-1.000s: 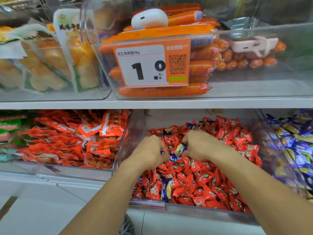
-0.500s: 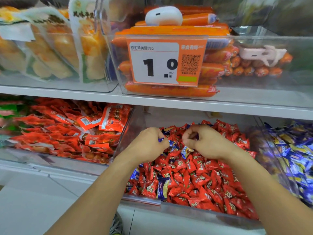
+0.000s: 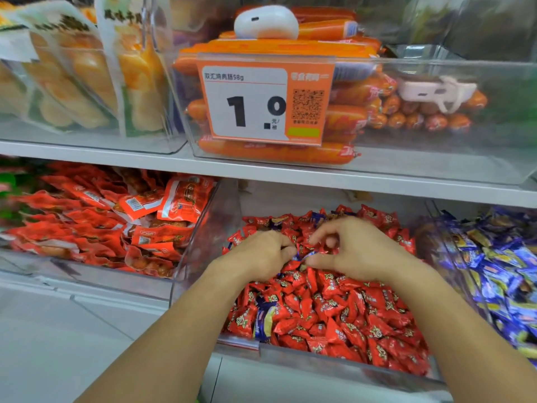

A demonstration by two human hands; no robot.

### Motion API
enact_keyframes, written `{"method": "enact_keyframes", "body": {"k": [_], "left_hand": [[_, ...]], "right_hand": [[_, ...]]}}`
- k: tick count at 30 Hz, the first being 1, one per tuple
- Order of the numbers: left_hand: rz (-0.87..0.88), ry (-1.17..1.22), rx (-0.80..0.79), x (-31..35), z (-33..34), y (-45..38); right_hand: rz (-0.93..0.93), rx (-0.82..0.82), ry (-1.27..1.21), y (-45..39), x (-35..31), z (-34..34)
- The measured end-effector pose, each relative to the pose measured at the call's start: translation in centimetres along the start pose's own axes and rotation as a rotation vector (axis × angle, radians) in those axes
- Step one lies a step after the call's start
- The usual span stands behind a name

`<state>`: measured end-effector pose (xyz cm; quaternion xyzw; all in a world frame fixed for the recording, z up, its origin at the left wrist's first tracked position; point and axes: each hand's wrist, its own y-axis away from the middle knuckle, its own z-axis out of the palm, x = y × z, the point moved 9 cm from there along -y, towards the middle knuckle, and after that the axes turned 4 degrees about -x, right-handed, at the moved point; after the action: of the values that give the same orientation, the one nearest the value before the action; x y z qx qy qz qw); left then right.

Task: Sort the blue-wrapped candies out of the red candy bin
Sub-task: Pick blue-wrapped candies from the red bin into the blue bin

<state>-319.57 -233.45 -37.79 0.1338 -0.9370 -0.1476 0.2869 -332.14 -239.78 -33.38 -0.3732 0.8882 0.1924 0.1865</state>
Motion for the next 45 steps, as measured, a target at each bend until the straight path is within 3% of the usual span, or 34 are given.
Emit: {"method": "enact_keyframes", "body": {"k": [3, 5, 11, 17, 20, 25, 31, 33, 37, 41, 43, 45], "left_hand": [[0.004, -0.001, -0.007, -0.2, 0.0, -0.2], [0.0, -0.006, 0.038, -0.5, -0.5, -0.2], [-0.017, 0.181, 0.14, -2.2, -2.6, 0.2], [-0.067, 0.553, 0.276, -1.0, -3.5, 1.3], [-0.001, 0.711, 0.231, 2.2, -1.8, 1.7], [0.08, 1.009, 0.12, 6.3, 0.6, 2.7], [0.207, 1.1, 0.039, 12.3, 2.7, 2.4], [0.262, 1.041, 0.104, 14.8, 2.3, 2.2], [0.403, 0.674, 0.28, 21.1, 1.4, 2.6], [0.466, 0.316, 0.19, 27.4, 3.9, 1.9], [0.489, 0.002, 0.142, 28.5, 5.5, 1.5], [0.486, -0.084, 0.183, 27.3, 5.4, 1.8]], "right_hand": [[0.024, 0.032, 0.204, -0.3, -0.7, 2.1], [0.026, 0.058, 0.202, -0.6, -0.9, 2.7], [0.028, 0.089, -0.165, -0.1, 0.1, 0.5], [0.08, 0.038, -0.635, 0.6, 0.4, 1.1], [0.0, 0.003, -0.779, 1.3, -1.0, 1.7], [-0.092, 0.331, -0.453, 5.8, 0.1, -3.8], [0.022, 0.5, -0.533, 13.4, 7.4, -7.7], [0.086, 0.572, -0.492, 15.4, 10.5, -8.9], [0.203, 0.647, -0.523, 17.4, 15.9, -10.9], [0.233, 0.607, -0.679, 16.3, 18.0, -11.3], [0.128, 0.592, -0.761, 16.4, 17.5, -11.5], [0.005, 0.548, -0.842, 16.6, 16.7, -11.6]]}}
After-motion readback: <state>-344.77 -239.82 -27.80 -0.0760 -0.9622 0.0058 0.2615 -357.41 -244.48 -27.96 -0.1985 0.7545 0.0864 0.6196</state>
